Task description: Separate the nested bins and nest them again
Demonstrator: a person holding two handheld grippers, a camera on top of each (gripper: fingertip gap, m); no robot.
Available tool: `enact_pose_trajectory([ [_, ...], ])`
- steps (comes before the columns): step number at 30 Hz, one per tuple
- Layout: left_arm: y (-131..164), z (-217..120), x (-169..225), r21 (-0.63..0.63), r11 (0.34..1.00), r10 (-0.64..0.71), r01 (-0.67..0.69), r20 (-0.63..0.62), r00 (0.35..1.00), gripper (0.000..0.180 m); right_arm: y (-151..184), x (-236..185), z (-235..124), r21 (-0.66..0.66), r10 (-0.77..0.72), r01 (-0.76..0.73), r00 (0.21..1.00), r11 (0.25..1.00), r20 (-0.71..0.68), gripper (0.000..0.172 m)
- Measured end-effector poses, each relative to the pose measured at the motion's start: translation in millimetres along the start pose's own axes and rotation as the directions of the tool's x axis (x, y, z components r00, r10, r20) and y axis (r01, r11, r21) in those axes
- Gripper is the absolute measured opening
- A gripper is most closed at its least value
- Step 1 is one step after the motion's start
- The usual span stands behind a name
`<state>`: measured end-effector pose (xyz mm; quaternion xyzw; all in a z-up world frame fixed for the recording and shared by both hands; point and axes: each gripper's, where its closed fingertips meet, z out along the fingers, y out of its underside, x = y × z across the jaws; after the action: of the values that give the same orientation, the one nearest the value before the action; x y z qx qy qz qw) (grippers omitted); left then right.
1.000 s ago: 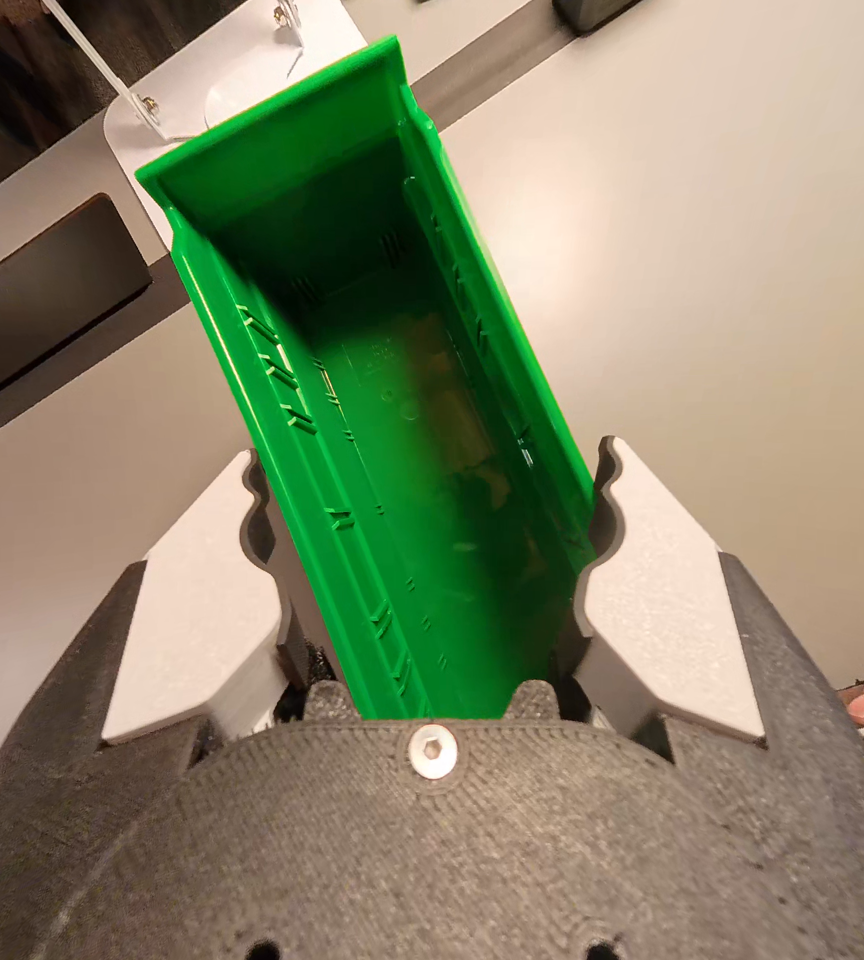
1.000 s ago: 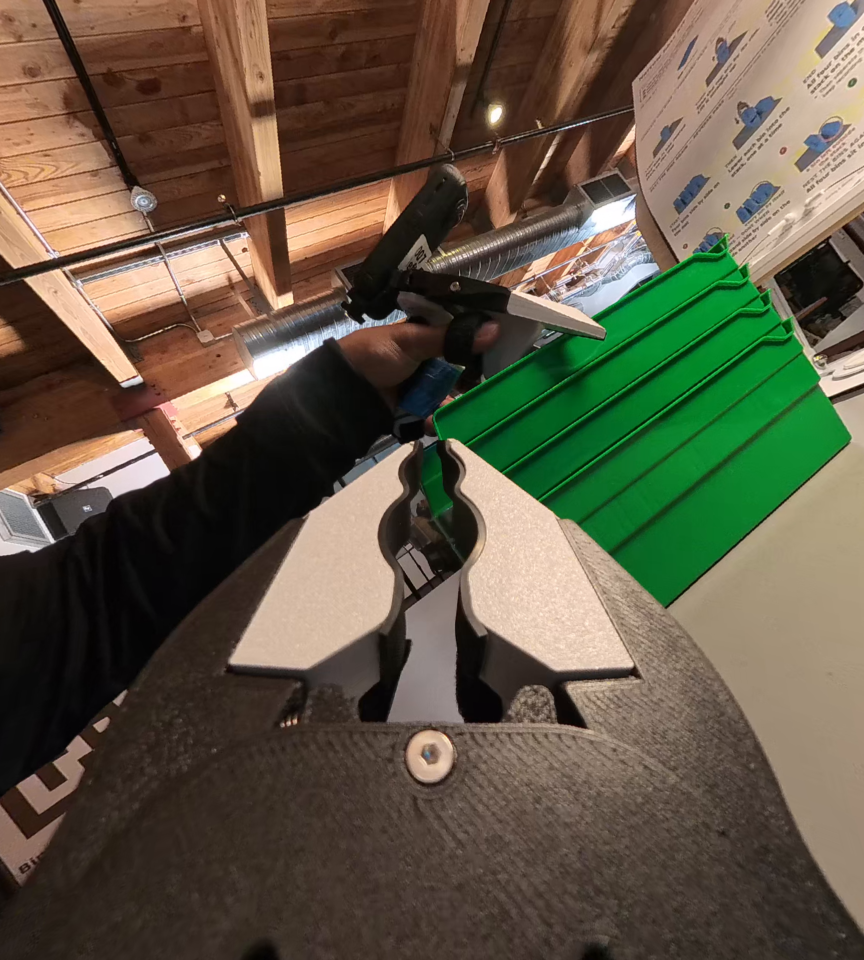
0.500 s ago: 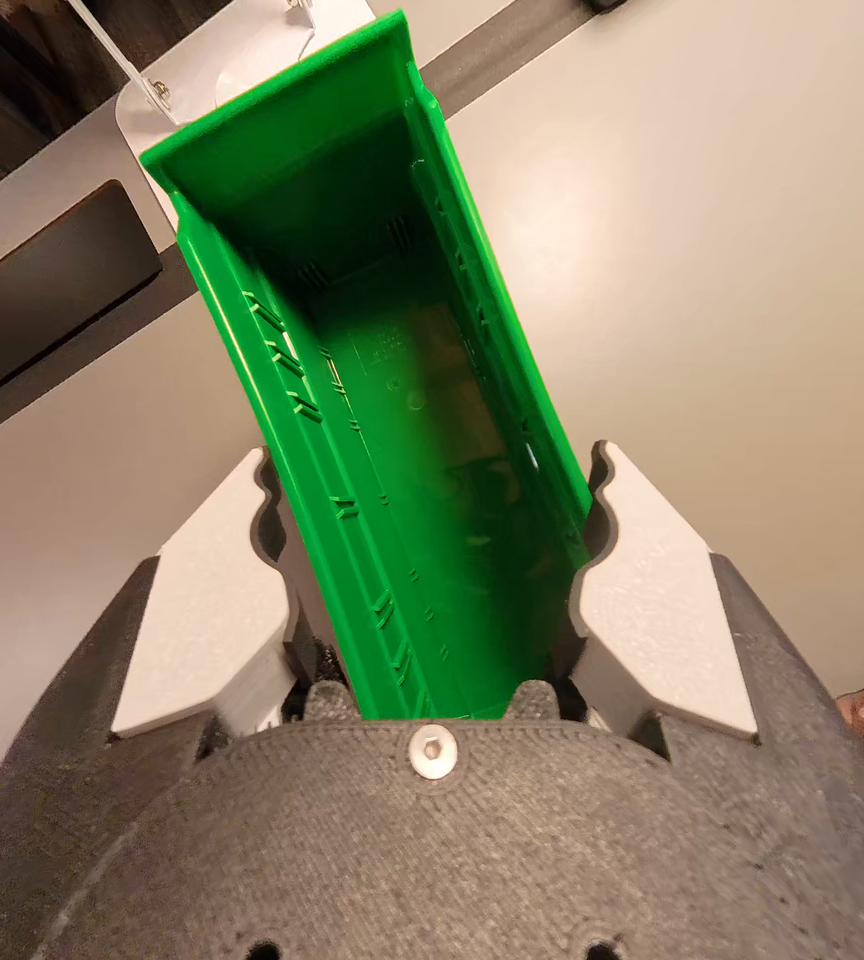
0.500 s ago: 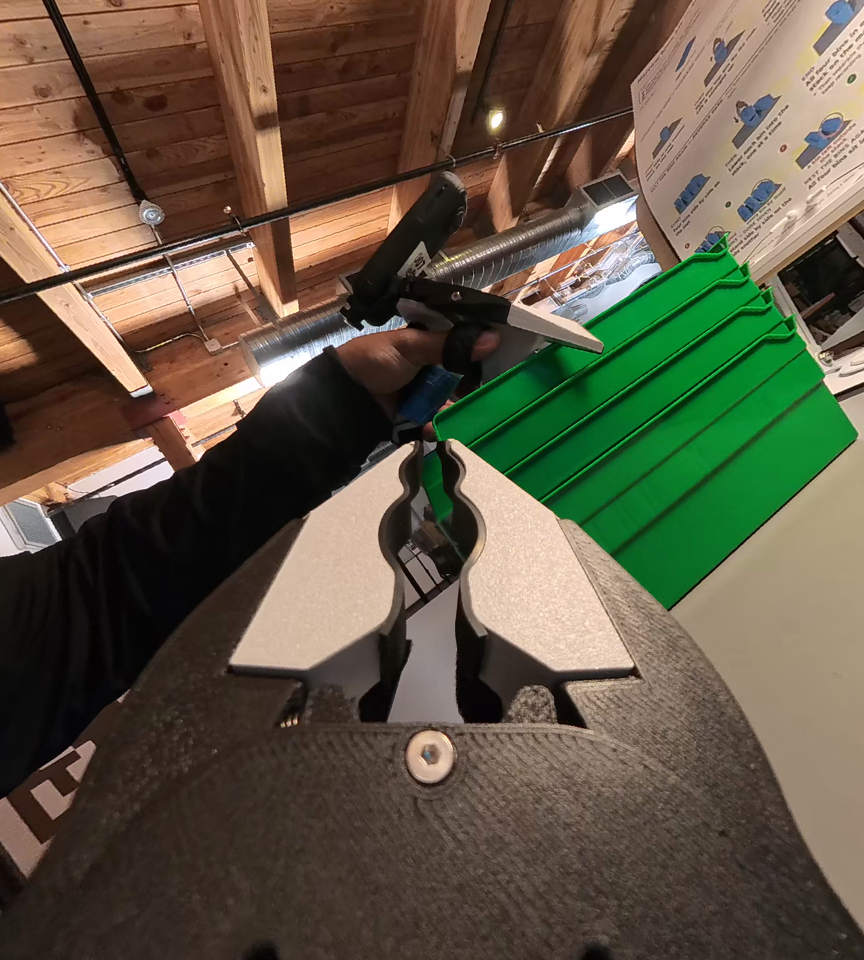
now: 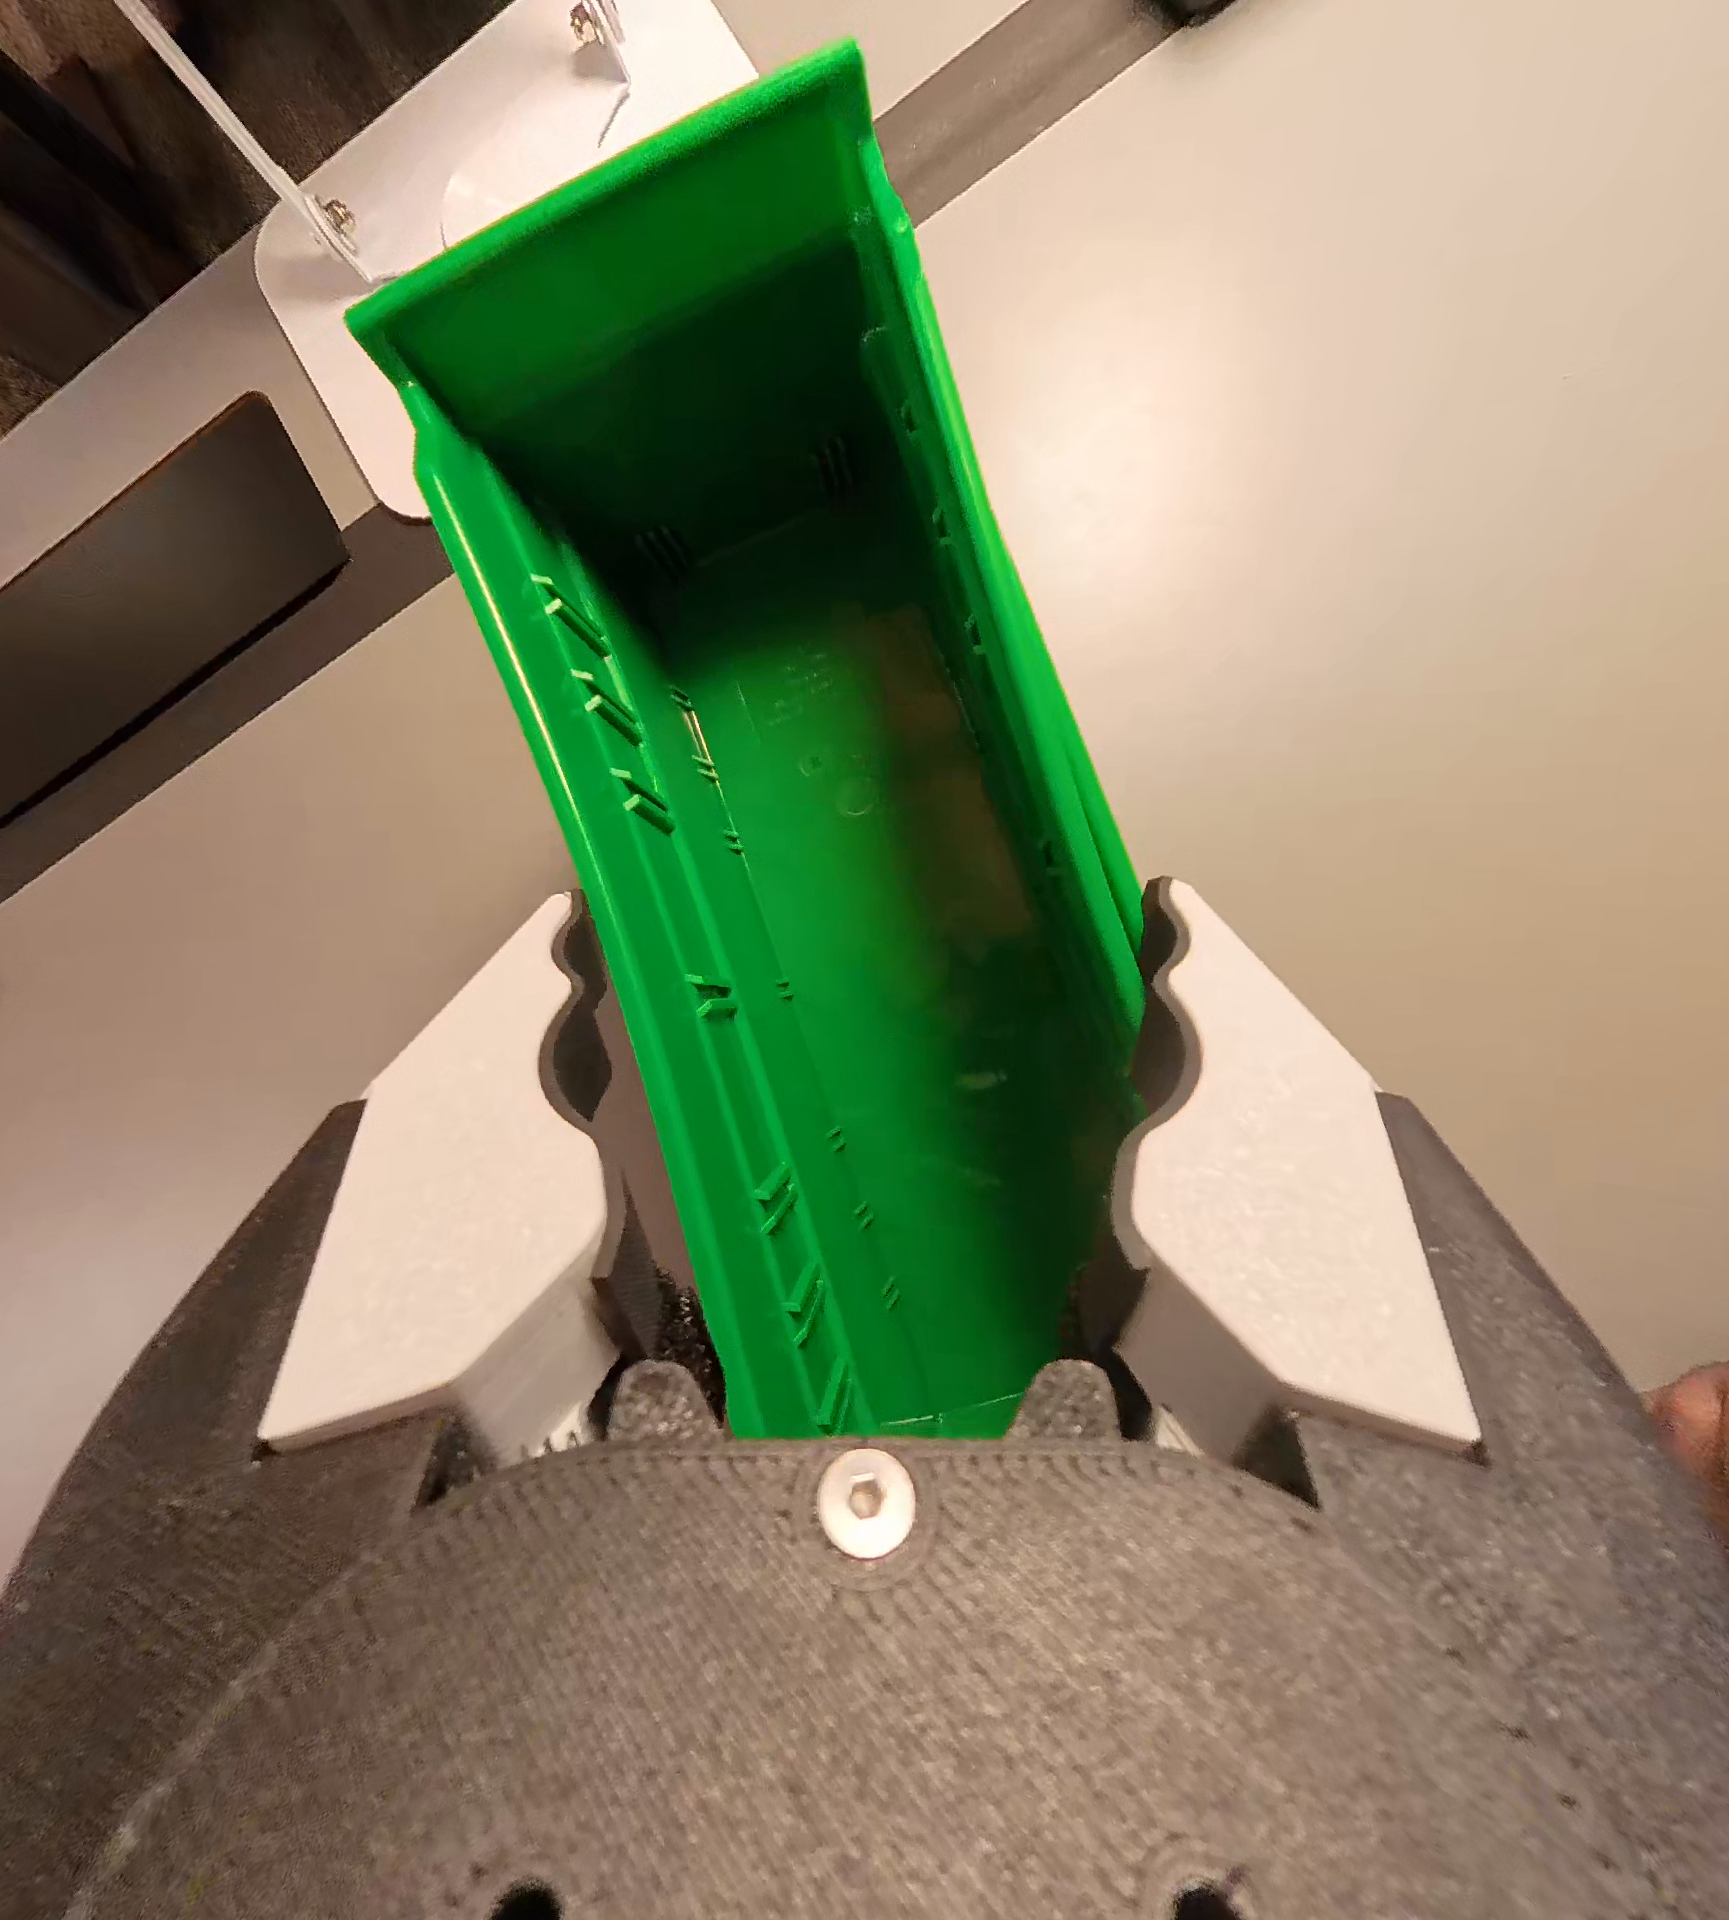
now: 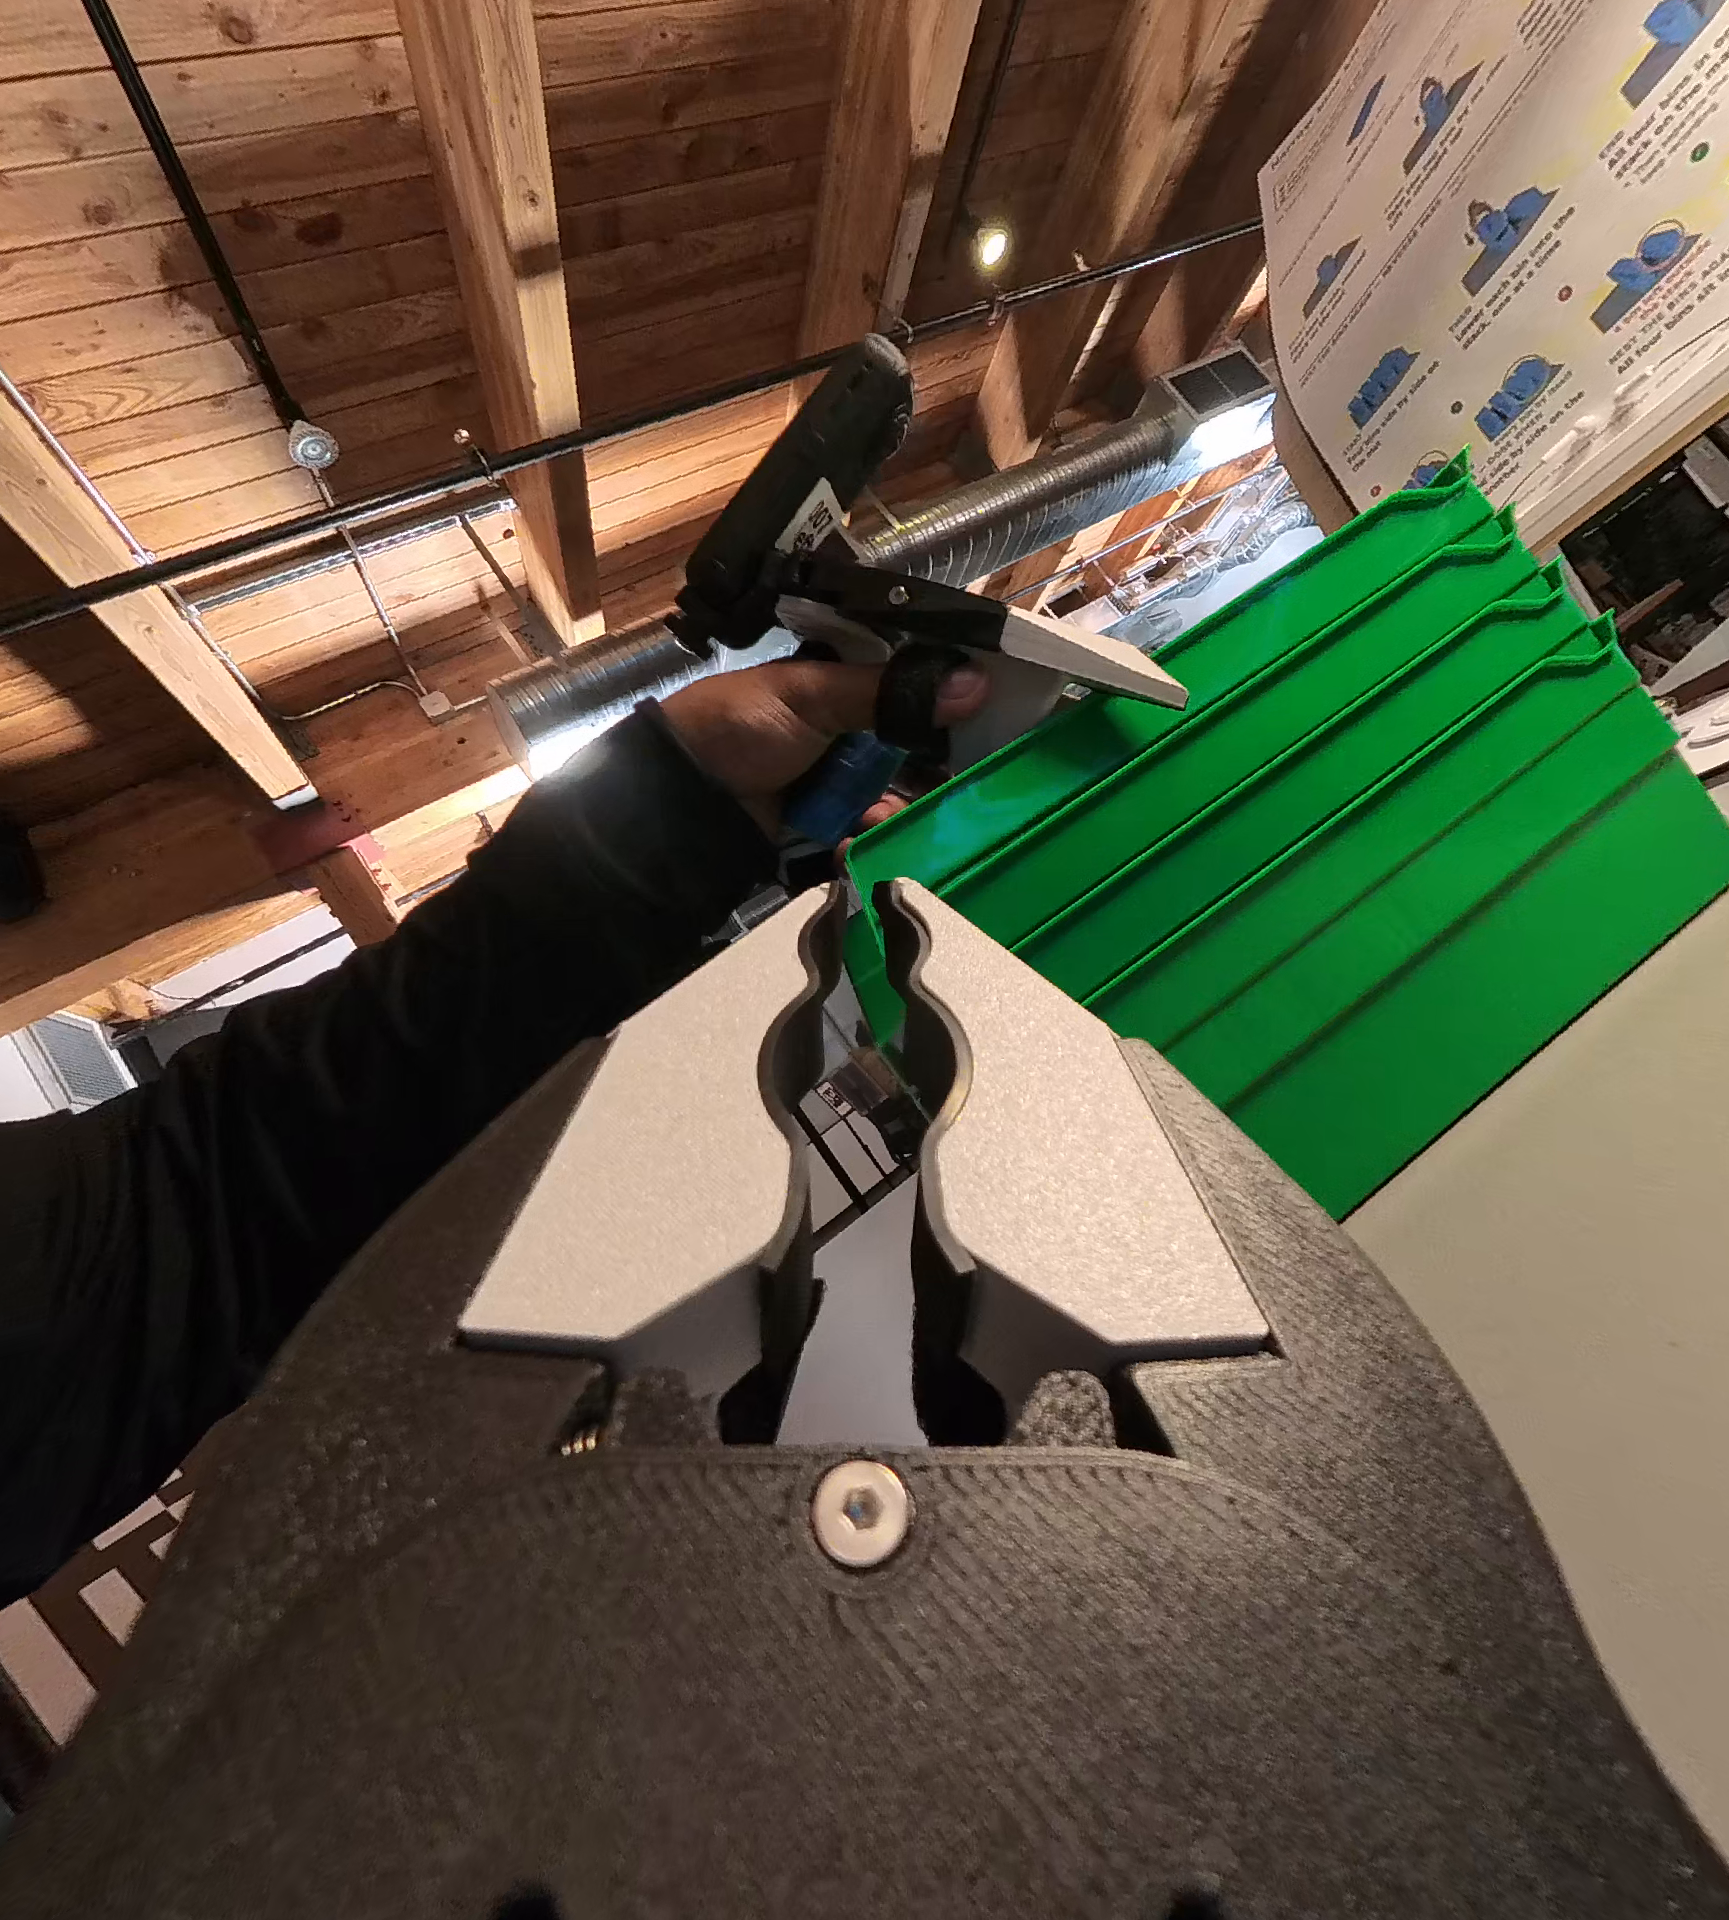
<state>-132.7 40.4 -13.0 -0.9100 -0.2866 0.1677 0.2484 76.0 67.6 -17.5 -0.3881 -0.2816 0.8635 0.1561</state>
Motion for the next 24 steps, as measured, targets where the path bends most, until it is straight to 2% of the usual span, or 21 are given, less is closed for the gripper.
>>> enact_pose_trajectory([
  [9, -14, -15, 3, 0.044, 0.999, 0.022, -0.023, 0.011, 1.0, 0.099, -1, 0, 0, 0.003, 0.005, -0.005, 1.0, 1.0, 0.005, 0.006],
  [17, -50, -80, -16, 0.184, 0.983, -0.02, 0.019, 0.003, 1.0, 0.1, -1, 0, -1, 0.006, 0.015, -0.015, 1.0, 1.0, 0.01, 0.006],
  [21, -48, -119, -44, 0.247, 0.967, -0.067, 0.064, 0.0, 0.998, 0.1, -3, 0, -2, 0.012, 0.028, -0.028, 0.999, 1.0, 0.015, 0.006],
  [24, -32, -140, -75, 0.274, 0.955, -0.12, 0.112, 0.012, 0.993, 0.1, -3, 1, -2, 0.012, 0.034, -0.034, 0.999, 0.999, 0.015, 0.006],
])
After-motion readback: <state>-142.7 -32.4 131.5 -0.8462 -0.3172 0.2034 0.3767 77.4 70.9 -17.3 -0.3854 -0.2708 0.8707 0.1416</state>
